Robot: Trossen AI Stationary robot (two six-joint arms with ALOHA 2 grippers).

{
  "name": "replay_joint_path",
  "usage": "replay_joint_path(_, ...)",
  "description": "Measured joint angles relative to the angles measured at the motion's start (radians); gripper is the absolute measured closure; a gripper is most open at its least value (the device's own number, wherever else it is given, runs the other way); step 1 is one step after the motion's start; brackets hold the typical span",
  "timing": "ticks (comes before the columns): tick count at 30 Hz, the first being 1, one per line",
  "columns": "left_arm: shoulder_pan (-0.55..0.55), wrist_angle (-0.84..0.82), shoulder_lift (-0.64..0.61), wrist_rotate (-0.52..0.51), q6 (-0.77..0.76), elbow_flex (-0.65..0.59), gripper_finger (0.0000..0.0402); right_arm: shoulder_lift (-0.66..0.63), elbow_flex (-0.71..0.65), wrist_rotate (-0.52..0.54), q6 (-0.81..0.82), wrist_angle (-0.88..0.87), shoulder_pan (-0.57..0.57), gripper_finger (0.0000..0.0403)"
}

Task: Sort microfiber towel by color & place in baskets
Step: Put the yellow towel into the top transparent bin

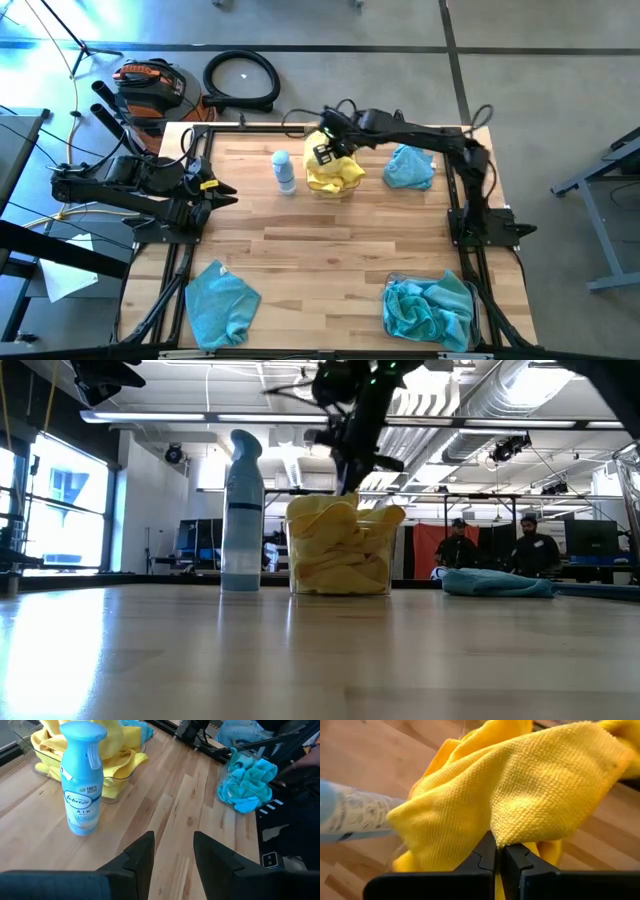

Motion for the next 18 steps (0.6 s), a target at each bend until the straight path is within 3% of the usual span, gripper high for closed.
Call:
replay_joint_path(4, 0.0, 0.0, 0.0, 0.0, -0.009, 0.0, 0.0275, 0.122, 0.095, -0.087, -0.024, -0.03, -0.028, 0.0403)
replay_joint_path(9, 0.0, 0.0, 0.0, 0.0, -0.015, 0.0, 0.0275, 0.227, 0.107, -0.183, 0.002, -0.012, -0.065, 0.0403)
replay_joint_path(18, 0.0, 0.0, 0.0, 0.0, -0.015, 0.0, 0.0275, 0.317, 0.111, -0.194, 0.035, 0.015, -0.084, 0.0397)
